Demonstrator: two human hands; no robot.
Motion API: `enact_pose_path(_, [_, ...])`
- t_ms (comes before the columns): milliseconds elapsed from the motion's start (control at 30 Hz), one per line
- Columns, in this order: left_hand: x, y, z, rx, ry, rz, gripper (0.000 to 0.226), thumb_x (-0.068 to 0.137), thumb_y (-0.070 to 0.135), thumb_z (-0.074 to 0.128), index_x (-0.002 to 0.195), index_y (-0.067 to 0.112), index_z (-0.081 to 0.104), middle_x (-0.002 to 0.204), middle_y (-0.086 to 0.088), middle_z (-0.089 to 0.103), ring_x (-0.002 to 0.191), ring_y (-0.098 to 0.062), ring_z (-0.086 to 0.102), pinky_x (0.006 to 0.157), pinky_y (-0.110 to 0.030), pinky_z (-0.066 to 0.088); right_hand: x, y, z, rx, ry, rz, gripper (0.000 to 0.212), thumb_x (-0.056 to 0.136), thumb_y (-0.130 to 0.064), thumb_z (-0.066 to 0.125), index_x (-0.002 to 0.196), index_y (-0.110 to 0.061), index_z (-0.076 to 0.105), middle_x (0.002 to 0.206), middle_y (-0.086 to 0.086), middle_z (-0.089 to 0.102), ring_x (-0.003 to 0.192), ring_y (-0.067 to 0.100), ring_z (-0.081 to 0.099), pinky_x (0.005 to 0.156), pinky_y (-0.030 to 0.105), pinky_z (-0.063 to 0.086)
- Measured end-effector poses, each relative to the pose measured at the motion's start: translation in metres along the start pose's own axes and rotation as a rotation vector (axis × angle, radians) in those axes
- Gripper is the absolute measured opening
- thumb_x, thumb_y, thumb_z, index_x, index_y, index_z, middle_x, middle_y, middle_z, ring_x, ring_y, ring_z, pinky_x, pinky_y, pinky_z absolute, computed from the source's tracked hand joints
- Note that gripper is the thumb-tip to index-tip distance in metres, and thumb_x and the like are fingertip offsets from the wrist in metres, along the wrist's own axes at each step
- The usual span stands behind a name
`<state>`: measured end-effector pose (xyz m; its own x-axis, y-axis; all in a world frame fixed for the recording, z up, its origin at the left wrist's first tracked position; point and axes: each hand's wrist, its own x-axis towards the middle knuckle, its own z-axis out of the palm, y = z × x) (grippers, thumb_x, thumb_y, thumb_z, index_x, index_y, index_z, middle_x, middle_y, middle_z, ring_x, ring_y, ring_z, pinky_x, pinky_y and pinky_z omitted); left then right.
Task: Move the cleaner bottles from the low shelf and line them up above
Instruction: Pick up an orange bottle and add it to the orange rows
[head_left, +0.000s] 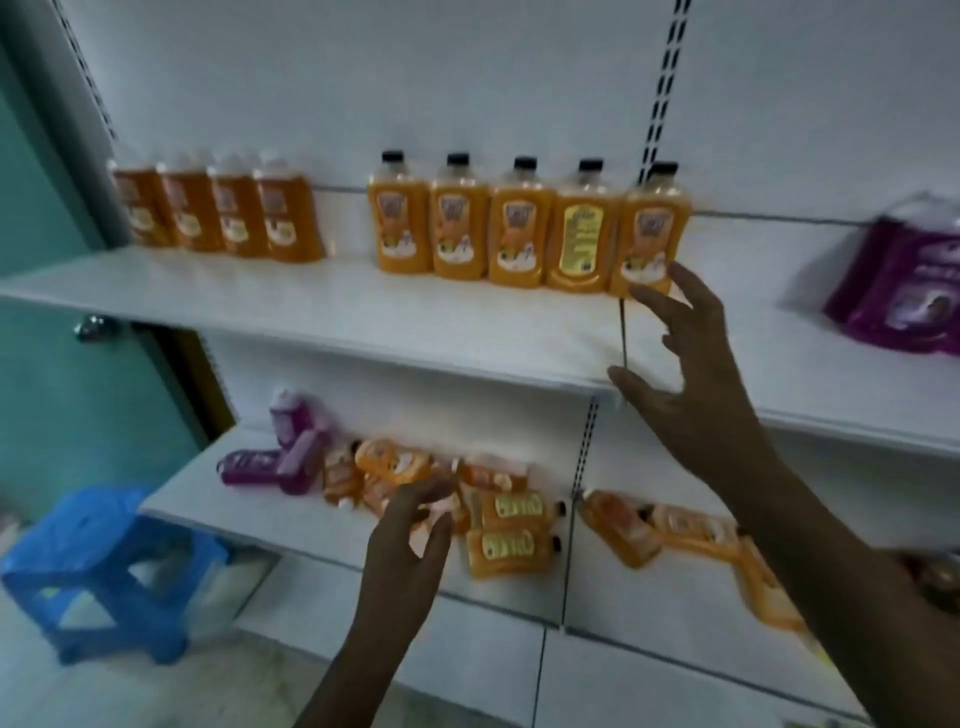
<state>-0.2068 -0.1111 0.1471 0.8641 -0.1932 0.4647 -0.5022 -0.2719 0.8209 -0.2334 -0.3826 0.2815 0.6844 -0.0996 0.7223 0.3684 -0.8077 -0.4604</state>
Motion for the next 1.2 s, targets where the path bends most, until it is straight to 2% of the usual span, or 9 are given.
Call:
enact_pose_path(200, [-0.082,-0.059,-0.017,0.041,-0.119,-0.164,0.044,0.088,0.007,0.066,0.119,0.036,0.054,0.12,0.02,0.058,0.112,0.001,0.055,0.093,-0.024,0.047,-0.141,-0.042,0.043,0.104,-0.088,0.222,0.051,0.086,-0.019,0.07,0.133,-0.02,0.051,0.149,-0.003,0.032,0.137,0.015,0.039,0.103,0.046,0.046])
enact_pose_path(333, [-0.109,-0.085,-0.006,0.071,-0.2,-0.221,0.045,0.086,0.01,0.069,0.125,0.026,0.054,0.121,0.014,0.057,0.113,0.002,0.053,0.094,-0.024,0.047,-0.209,-0.019,0.084,0.107,-0.24,0.39,0.049,0.09,-0.024,0.066,0.136,-0.027,0.048,0.149,-0.009,0.031,0.139,0.011,0.033,0.105,0.049,0.043])
enact_pose_path(467, [-0.116,-0.111,0.012,0.085,-0.254,-0.235,0.049,0.084,0.011,0.072,0.126,0.025,0.051,0.122,0.009,0.054,0.114,0.0,0.051,0.097,-0.025,0.045,-0.243,0.022,0.12,0.071,-0.375,0.527,0.056,0.089,-0.018,0.067,0.139,-0.027,0.045,0.147,-0.01,0.031,0.136,0.004,0.034,0.109,0.039,0.04])
enact_pose_path(567, [-0.102,-0.136,0.03,0.167,-0.325,-0.247,0.054,0.084,0.013,0.072,0.132,0.02,0.048,0.128,0.003,0.051,0.121,-0.009,0.048,0.102,-0.026,0.04,-0.251,0.062,0.154,-0.078,-0.512,0.501,0.065,0.087,-0.013,0.07,0.143,-0.023,0.04,0.151,-0.001,0.032,0.135,0.011,0.032,0.107,0.028,0.035])
enact_pose_path(733, [-0.044,-0.191,0.08,0.356,-0.498,-0.294,0.071,0.082,0.015,0.073,0.142,0.007,0.037,0.144,-0.015,0.04,0.132,-0.027,0.041,0.106,-0.03,0.036,-0.235,0.144,0.226,-0.316,-0.72,0.357,0.073,0.078,-0.005,0.076,0.142,-0.013,0.042,0.147,0.009,0.041,0.133,0.029,0.04,0.102,0.042,0.047])
enact_pose_path(900, [0.006,-0.262,0.146,0.656,-0.694,-0.166,0.076,0.08,0.008,0.069,0.146,0.006,0.03,0.15,-0.019,0.034,0.139,-0.037,0.032,0.112,-0.046,0.034,-0.216,0.227,0.276,-0.516,-1.009,0.33,0.092,0.076,-0.009,0.077,0.15,-0.018,0.024,0.155,0.01,0.026,0.134,0.035,0.035,0.101,0.047,0.044])
enact_pose_path(967, [0.011,-0.28,0.16,0.736,-0.738,-0.091,0.075,0.078,0.008,0.072,0.144,0.006,0.036,0.147,-0.021,0.038,0.136,-0.042,0.035,0.106,-0.05,0.038,-0.209,0.244,0.285,-0.536,-1.054,0.315,0.09,0.079,-0.015,0.075,0.151,-0.02,0.021,0.156,0.013,0.021,0.131,0.039,0.037,0.098,0.049,0.045])
enact_pose_path(1100, [0.016,-0.295,0.176,0.824,-0.666,-0.081,0.08,0.062,0.018,0.085,0.133,0.011,0.05,0.134,-0.016,0.05,0.119,-0.037,0.051,0.084,-0.045,0.053,-0.196,0.252,0.292,-0.553,-1.069,0.378,0.088,0.082,-0.023,0.073,0.151,-0.024,0.018,0.155,0.013,0.015,0.122,0.04,0.045,0.094,0.049,0.047])
enact_pose_path(1200, [0.015,-0.287,0.179,0.699,-0.611,-0.121,0.071,0.076,0.016,0.075,0.139,0.014,0.042,0.142,-0.012,0.041,0.127,-0.036,0.042,0.083,-0.043,0.055,-0.2,0.249,0.281,-0.484,-1.119,0.375,0.09,0.079,-0.028,0.075,0.15,-0.023,0.02,0.15,0.01,0.025,0.116,0.037,0.05,0.09,0.045,0.049])
